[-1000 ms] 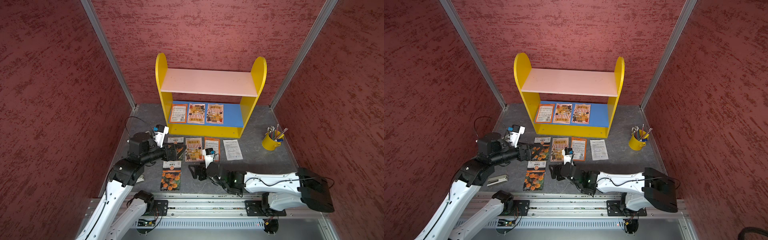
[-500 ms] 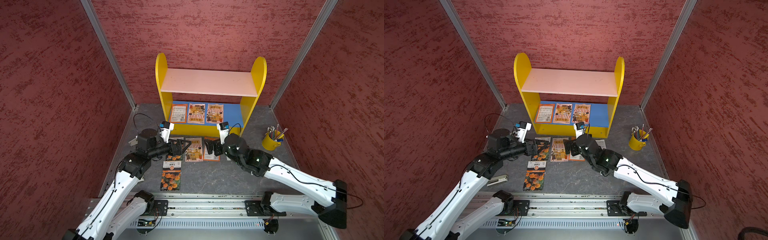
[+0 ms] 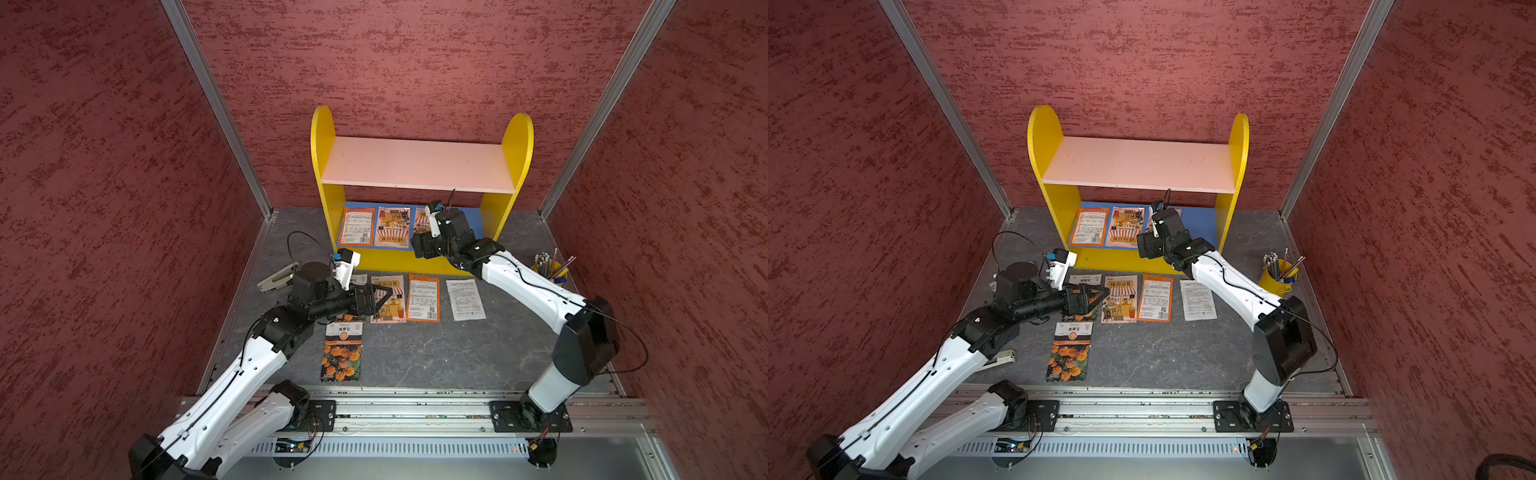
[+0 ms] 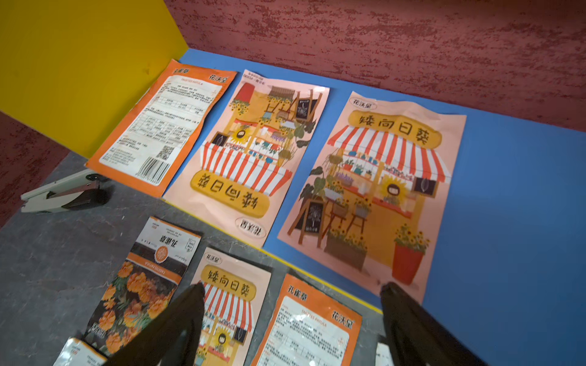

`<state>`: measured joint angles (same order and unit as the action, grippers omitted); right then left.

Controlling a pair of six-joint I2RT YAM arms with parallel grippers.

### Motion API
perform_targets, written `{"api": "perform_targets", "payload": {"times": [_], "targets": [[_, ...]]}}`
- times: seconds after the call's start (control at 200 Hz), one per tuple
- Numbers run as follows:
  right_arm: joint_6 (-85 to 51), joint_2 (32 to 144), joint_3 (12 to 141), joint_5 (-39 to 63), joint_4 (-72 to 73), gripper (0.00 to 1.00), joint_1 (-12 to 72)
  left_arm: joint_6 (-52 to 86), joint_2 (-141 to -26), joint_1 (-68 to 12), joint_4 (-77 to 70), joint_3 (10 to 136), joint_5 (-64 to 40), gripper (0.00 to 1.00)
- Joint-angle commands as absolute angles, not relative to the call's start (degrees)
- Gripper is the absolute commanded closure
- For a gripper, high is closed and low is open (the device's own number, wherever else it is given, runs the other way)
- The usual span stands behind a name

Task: Take the seed bag off the shelf
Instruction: Adjust the seed packet on the shelf.

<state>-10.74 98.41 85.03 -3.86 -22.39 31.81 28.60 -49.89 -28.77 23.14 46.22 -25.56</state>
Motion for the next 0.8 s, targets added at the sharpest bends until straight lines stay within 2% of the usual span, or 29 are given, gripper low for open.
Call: {"api": "perform_targets", "payload": {"times": [0.0,0.155,0.341,0.797], "targets": [[-9.58,102.16,89.68,0.00,-22.24,0.10,29.85,29.36,-50.18,-29.54,20.44,45.62,-24.44,0.00],[-9.09,108.17,94.64,0.21,-23.49,0.11,28.30,29.60,-50.60,-30.47,20.04,45.57,-23.67,0.00],[-7.14,111.24,96.02,-4.19,-23.52,0.12,27.95,29.71,-50.63,-31.11,19.95,45.37,-23.11,0.00],[-5.41,106.87,88.03,-5.32,-22.24,0.14,27.11,29.97,-50.68,-31.71,18.90,44.39,-22.93,0.00]]}}
